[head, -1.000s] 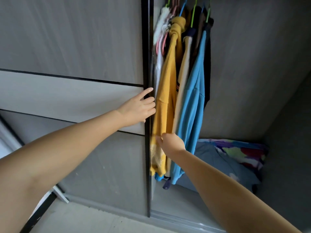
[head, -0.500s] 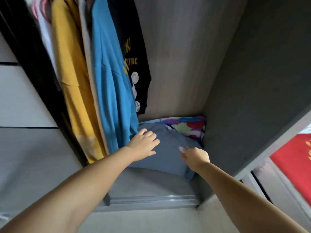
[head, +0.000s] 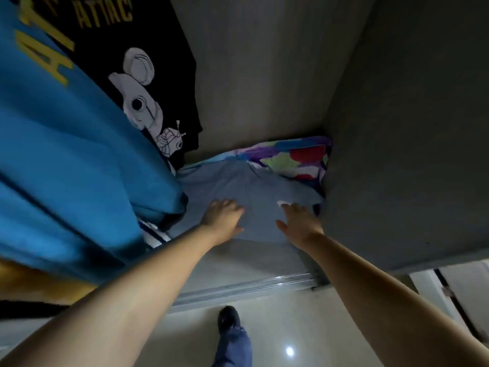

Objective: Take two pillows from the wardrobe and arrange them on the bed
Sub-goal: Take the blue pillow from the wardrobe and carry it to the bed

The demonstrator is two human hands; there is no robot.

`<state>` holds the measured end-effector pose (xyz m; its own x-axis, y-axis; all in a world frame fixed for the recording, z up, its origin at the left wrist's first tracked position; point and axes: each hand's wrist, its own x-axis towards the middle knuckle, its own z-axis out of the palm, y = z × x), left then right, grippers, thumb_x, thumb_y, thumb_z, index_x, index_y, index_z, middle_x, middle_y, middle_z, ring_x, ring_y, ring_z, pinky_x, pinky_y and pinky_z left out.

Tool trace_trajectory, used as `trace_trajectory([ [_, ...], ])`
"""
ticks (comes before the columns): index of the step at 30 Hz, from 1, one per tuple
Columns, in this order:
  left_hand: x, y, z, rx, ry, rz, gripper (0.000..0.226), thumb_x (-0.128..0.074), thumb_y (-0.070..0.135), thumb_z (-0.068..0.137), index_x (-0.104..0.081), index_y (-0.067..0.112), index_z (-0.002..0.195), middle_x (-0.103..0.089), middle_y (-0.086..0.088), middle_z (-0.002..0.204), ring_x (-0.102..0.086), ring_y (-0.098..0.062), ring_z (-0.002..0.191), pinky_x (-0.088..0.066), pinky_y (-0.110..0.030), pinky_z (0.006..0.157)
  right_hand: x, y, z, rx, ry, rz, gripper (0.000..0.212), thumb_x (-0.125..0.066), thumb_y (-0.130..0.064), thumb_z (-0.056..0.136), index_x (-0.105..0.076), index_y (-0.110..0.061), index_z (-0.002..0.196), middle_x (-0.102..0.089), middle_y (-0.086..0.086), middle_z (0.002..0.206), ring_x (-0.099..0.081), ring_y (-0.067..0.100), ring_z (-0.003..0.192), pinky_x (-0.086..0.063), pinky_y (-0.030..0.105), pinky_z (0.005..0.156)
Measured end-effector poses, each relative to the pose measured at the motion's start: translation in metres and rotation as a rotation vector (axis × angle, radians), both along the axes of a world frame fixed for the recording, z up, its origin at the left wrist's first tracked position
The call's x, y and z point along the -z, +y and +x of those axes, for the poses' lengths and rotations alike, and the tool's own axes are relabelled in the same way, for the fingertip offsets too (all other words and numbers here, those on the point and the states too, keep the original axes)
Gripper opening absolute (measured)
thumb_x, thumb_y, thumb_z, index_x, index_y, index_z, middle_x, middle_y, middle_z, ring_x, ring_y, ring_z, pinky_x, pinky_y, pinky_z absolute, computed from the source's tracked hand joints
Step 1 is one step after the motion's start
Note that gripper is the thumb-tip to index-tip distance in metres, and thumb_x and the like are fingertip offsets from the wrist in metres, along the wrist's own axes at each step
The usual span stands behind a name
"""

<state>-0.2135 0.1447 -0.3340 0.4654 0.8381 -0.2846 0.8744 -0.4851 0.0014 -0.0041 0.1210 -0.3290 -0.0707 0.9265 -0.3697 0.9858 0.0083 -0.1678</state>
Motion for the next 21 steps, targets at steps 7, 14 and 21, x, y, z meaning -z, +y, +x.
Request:
trace_trajectory([
  [7,0.108,0.099,-0.013,-0.125,0.020,-0.067,0.053,-0.051,0.032,0.090,-0.035,0.015,0.137,-0.038,-0.009,0.144,-0.038,-0.025,0.130,-0.033,-0.037,0.104,0.114,0.080,0.001,0.014,0.087,-0.140,0.065,-0.044,-0.043,0.099,-0.018,-0.018,0.153,-0.031,0.007,0.155,-0.033,0.026,0.141,-0.035,0.040,0.109],
  [14,0.227,0.193,-0.040,-0.258,0.051,0.048,0.073,-0.059,0.026,0.085,-0.023,0.010,0.146,-0.028,-0.014,0.153,-0.033,-0.029,0.136,-0.028,-0.038,0.110,0.233,0.198,-0.003,-0.108,-0.027,0.090,0.084,-0.071,-0.040,0.082,-0.032,-0.006,0.149,-0.038,0.015,0.151,-0.041,0.024,0.139,-0.040,0.041,0.108],
  [21,0.282,0.201,-0.058,-0.261,0.176,0.163,0.103,-0.083,0.048,0.050,-0.045,0.006,0.136,-0.064,-0.014,0.111,-0.061,-0.032,0.099,-0.042,-0.056,0.097,0.294,0.248,-0.009,-0.079,-0.070,0.026,0.096,-0.058,-0.055,0.085,-0.006,-0.015,0.155,-0.035,0.007,0.151,-0.032,0.025,0.141,-0.011,0.045,0.120],
])
